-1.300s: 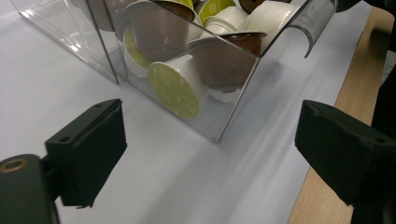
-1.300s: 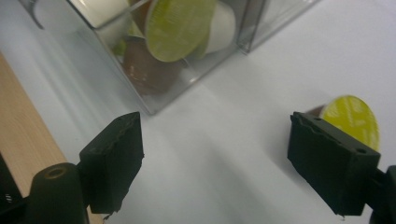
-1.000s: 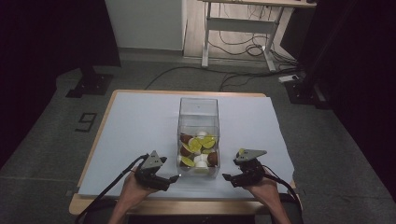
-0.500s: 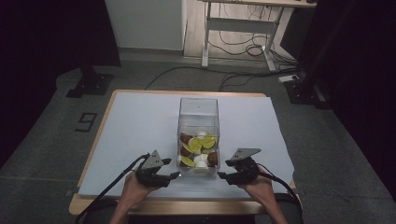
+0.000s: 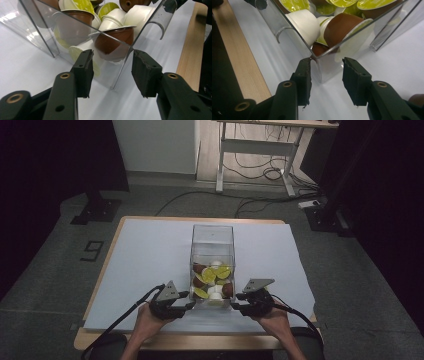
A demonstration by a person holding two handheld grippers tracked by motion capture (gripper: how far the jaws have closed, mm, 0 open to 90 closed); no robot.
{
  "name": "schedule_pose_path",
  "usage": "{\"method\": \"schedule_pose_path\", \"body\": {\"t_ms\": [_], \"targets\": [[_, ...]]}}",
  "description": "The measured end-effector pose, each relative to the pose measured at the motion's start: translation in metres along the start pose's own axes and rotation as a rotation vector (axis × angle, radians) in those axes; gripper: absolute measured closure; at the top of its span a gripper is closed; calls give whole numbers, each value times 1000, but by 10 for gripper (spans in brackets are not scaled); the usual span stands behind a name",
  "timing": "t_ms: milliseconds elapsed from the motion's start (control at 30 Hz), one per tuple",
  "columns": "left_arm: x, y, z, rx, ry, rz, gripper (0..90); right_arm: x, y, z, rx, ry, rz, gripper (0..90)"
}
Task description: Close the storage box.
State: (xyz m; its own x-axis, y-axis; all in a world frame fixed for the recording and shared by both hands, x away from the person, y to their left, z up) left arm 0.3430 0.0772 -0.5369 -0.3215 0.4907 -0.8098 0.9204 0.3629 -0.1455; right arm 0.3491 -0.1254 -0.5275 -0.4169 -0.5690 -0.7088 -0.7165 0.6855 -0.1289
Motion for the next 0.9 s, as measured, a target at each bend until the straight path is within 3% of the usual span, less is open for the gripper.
{"method": "schedule_pose_path", "body": {"t_ms": [200, 467, 667, 800, 833, 900], "targets": [[0, 1, 1, -4, 3, 5, 556, -2, -2, 2, 11, 2, -7, 597], [-4, 5, 5, 0, 5, 7, 577, -2, -9, 5, 65, 7, -16, 623], [-6, 7, 5, -1, -1, 7, 581, 1, -11, -3, 97, 22, -30, 628], [-6, 10, 5, -13, 2, 5, 586, 0, -7, -7, 83, 16, -29, 638], [-6, 11, 5, -21, 1, 2, 589, -1, -4, -8, 55, 9, -17, 652], [-7, 14, 4, -34, -3, -5, 591, -1, -2, -8, 43, 6, -14, 657]]}}
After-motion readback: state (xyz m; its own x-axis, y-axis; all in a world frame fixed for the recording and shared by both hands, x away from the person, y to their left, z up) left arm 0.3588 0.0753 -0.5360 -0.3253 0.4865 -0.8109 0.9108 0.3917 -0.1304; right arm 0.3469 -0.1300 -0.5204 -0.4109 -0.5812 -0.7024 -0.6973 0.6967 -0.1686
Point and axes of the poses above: each handheld gripper's, and its own axes: z roughly forward along the jaws, x roughly out of its underside, y roughly to its left, the point moved 9 cm from there along z, roughly forward along the jaws, and after that the axes turned 13 degrees about x, right-handed, at the moved point
